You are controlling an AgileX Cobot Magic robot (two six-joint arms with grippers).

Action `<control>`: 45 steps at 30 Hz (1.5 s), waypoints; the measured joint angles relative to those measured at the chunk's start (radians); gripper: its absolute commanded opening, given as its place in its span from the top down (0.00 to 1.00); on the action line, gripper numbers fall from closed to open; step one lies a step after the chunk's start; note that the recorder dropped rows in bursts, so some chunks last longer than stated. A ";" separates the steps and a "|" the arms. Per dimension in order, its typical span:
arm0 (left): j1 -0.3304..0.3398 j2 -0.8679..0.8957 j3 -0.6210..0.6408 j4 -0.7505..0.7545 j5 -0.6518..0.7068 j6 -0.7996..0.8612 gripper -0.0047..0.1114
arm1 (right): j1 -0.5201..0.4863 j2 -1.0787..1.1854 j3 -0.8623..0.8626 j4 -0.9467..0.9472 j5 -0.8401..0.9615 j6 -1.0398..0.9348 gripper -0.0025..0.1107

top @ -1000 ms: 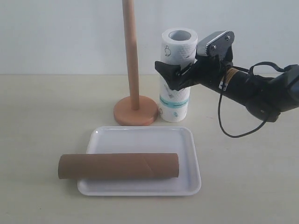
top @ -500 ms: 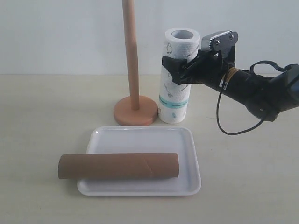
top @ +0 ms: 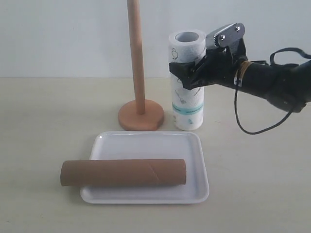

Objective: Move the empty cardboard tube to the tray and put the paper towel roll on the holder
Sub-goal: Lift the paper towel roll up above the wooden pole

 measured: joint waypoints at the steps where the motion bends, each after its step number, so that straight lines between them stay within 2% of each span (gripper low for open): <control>1: 0.000 0.000 0.000 0.000 0.000 0.000 0.92 | 0.000 -0.031 0.002 -0.016 0.041 0.005 0.95; 8: 0.000 0.000 0.000 -0.002 0.000 0.000 0.92 | -0.002 -0.285 0.002 -0.031 0.206 0.081 0.96; 21: 0.000 0.000 0.000 -0.002 0.000 0.000 0.92 | -0.002 -0.650 -0.022 0.012 0.210 0.226 0.98; 26: 0.000 0.000 0.000 -0.002 0.000 0.000 0.92 | 0.038 -0.659 -0.122 -0.020 0.252 0.375 0.98; 32: 0.000 0.000 0.000 -0.002 0.000 0.000 0.92 | 0.254 -0.615 -0.309 -0.113 0.509 0.368 0.98; 35: 0.000 0.000 0.000 -0.002 0.000 0.000 0.92 | 0.321 -0.559 -0.401 -0.115 0.586 0.352 0.98; 40: 0.000 0.000 0.000 -0.002 0.000 0.000 0.92 | 0.385 -0.454 -0.526 -0.115 0.638 0.343 0.98; 45: 0.000 0.000 0.000 -0.002 0.000 0.000 0.92 | 0.407 -0.362 -0.600 -0.113 0.729 0.341 0.98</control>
